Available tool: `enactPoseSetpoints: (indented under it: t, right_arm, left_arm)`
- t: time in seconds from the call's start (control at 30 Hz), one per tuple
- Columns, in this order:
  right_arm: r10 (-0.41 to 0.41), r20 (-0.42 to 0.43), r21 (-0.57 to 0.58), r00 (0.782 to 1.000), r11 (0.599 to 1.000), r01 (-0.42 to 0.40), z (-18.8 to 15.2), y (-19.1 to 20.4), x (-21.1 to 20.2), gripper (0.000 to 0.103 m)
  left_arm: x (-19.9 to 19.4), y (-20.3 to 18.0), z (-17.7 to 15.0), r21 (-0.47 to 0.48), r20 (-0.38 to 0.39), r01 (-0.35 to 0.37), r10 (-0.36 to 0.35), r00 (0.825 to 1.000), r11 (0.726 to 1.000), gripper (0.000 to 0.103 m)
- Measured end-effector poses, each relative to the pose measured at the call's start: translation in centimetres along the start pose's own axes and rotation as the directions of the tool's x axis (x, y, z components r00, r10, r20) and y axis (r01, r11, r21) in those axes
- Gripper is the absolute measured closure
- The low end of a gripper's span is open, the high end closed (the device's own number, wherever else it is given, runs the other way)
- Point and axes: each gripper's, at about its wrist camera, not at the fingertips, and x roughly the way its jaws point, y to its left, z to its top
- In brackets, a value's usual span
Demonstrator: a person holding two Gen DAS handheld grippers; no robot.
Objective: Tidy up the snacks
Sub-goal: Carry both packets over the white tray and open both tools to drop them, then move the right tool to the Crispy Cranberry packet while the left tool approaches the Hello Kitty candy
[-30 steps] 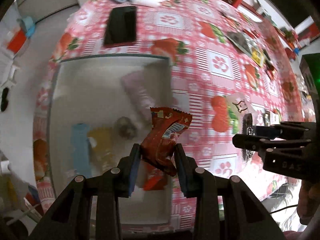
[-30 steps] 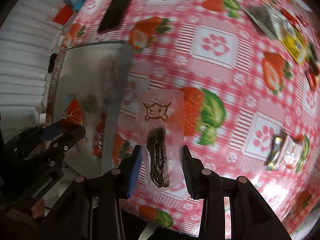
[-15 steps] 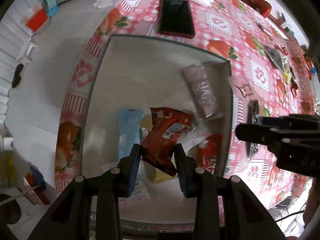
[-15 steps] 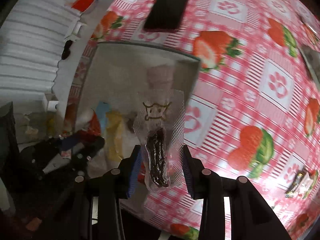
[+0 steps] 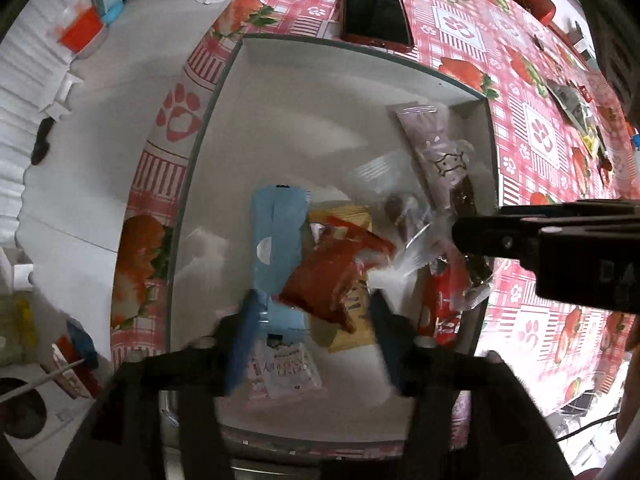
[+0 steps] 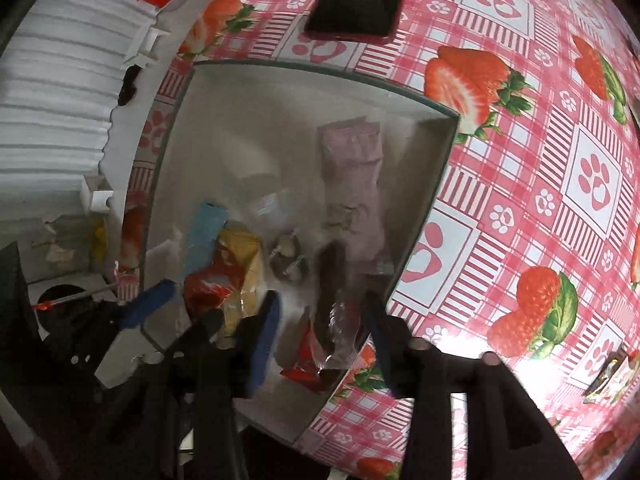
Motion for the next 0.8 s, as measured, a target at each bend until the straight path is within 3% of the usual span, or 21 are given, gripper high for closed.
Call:
enactPoseSetpoints:
  t: [0.07, 0.23, 0.27, 0.33, 0.63, 0.8]
  right_arm:
    - [-0.002, 0.008, 0.004, 1.0, 1.0, 0.002, -0.2, -0.2, -0.4, 0.034]
    - [-0.007, 0.014, 0.025, 1.0, 1.0, 0.007, -0.8, -0.9, -0.9, 0.033]
    - [-0.01, 0.016, 0.03, 1.0, 1.0, 0.01, -0.9, -1.4, -1.3, 0.018]
    - [-0.018, 0.034, 0.049, 0.999, 0.999, 0.016, -1.5, -2.4, -1.9, 0.001]
    - [-0.044, 0.045, 0.211, 0.998, 0.977, 0.033, -4.6, -9.2, -3.5, 0.001]
    - [-0.076, 0.027, 0.317, 0.997, 0.946, 0.063, -7.7, -13.8, -3.8, 0.001]
  left_arm:
    - [-0.2, 0.1, -0.2, -0.005, 0.007, -0.001, 0.001, 1.0, 1.0, 0.028]
    - [-0.5, -0.1, -0.5, 0.005, 0.004, -0.021, 0.021, 1.0, 1.0, 0.025]
    - [-0.6, -0.2, -0.5, 0.008, 0.004, -0.023, 0.023, 1.0, 1.0, 0.025]
    - [-0.8, -0.5, -0.6, 0.015, 0.006, -0.027, 0.027, 1.0, 1.0, 0.024]
    - [-1.6, -5.1, 0.3, 0.087, 0.011, -0.023, 0.022, 1.0, 0.996, 0.024]
    - [-1.7, -8.0, 0.9, 0.178, 0.008, -0.005, 0.004, 1.0, 0.984, 0.024]
